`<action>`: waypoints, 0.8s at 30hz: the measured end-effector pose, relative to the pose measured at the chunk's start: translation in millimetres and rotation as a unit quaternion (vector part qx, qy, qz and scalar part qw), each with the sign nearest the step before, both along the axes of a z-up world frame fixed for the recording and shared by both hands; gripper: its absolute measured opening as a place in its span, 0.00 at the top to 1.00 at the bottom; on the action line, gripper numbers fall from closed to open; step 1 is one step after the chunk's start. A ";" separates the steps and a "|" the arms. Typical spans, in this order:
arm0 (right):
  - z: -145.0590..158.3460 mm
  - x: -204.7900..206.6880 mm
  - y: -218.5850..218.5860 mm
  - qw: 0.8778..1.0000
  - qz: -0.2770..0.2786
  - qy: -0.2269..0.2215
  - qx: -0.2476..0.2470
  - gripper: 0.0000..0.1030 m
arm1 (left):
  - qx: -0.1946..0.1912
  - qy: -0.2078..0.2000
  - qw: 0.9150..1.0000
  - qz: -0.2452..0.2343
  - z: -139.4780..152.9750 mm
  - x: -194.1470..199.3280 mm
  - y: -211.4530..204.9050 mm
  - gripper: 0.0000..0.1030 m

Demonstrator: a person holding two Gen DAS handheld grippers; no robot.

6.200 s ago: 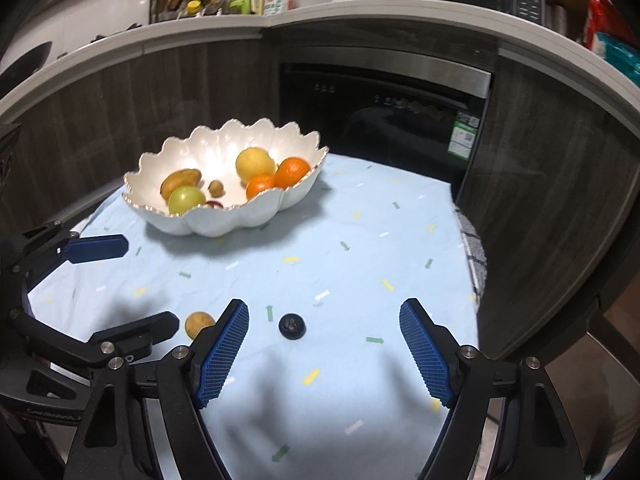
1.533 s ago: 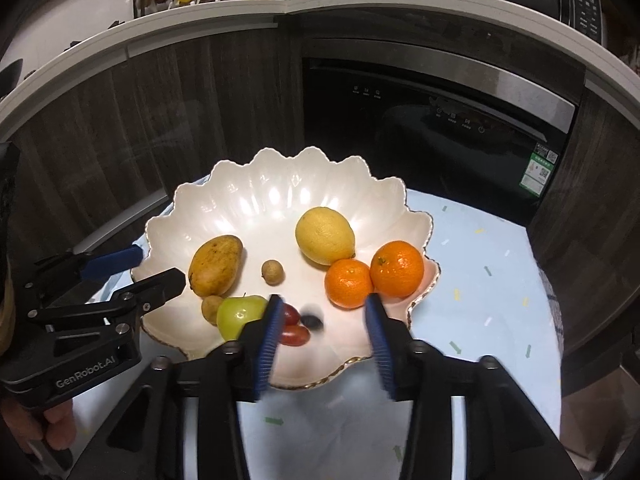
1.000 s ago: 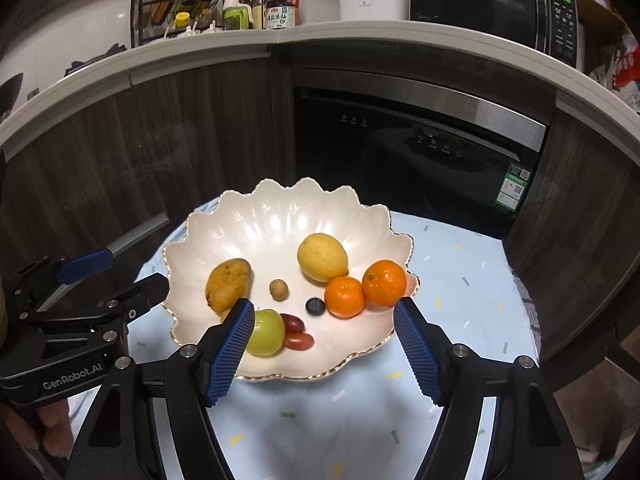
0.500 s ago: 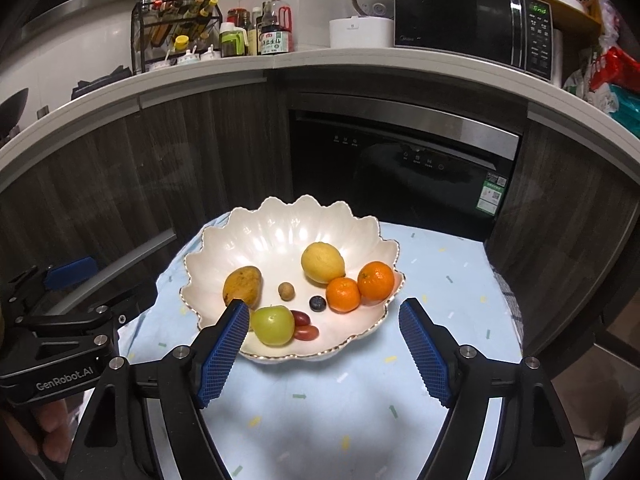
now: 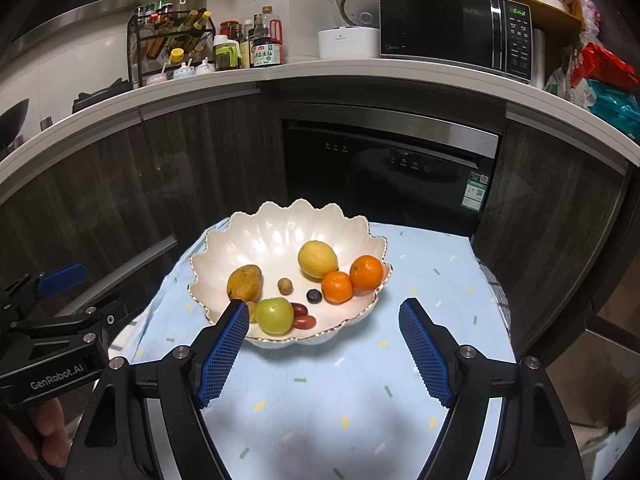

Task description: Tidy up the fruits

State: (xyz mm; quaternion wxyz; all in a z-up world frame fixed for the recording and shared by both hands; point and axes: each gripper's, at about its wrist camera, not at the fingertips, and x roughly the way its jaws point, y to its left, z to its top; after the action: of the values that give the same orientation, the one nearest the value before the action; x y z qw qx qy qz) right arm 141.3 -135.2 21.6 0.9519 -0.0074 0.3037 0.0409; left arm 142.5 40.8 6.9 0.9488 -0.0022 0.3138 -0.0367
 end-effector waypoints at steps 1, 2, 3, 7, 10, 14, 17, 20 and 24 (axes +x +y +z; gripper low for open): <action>0.2 -2.7 -0.2 1.000 -0.001 -0.001 0.000 0.24 | -0.001 -0.001 1.000 0.000 0.5 -2.5 0.2 0.12; 0.5 -5.3 -0.6 1.000 -0.002 -0.002 0.000 0.24 | -0.001 -0.002 1.000 0.000 1.2 -5.2 0.1 0.12; 0.7 -7.7 -1.0 1.000 -0.003 -0.003 0.000 0.24 | -0.001 -0.004 1.000 0.000 1.8 -8.2 0.0 0.12; 0.5 -18.4 -3.0 1.000 -0.010 -0.006 0.000 0.24 | 0.001 -0.008 1.000 0.002 3.6 -18.5 -0.7 0.12; -0.9 -26.4 -5.8 1.000 -0.016 -0.006 0.003 0.24 | 0.001 -0.012 1.000 0.002 4.1 -26.9 -1.3 0.12; -2.5 -36.2 -8.3 1.000 -0.018 -0.006 0.002 0.24 | 0.003 -0.016 1.000 0.001 4.3 -37.0 -2.2 0.12; -4.0 -43.4 -10.0 1.000 -0.021 -0.007 0.002 0.24 | 0.005 -0.017 1.000 0.001 4.4 -44.1 -3.0 0.12; -5.4 -50.4 -11.5 1.000 -0.024 -0.007 0.002 0.24 | 0.006 -0.019 1.000 0.001 4.7 -51.4 -3.2 0.12; -6.6 -58.9 -14.0 1.000 -0.028 -0.008 0.004 0.24 | 0.008 -0.024 1.000 0.001 6.4 -60.7 -3.8 0.12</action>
State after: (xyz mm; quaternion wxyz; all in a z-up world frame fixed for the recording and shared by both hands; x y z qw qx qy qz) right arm 82.3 -149.2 15.0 0.9551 0.0043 0.2960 0.0155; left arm 81.8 37.0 13.3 0.9562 0.0060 0.2908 -0.0330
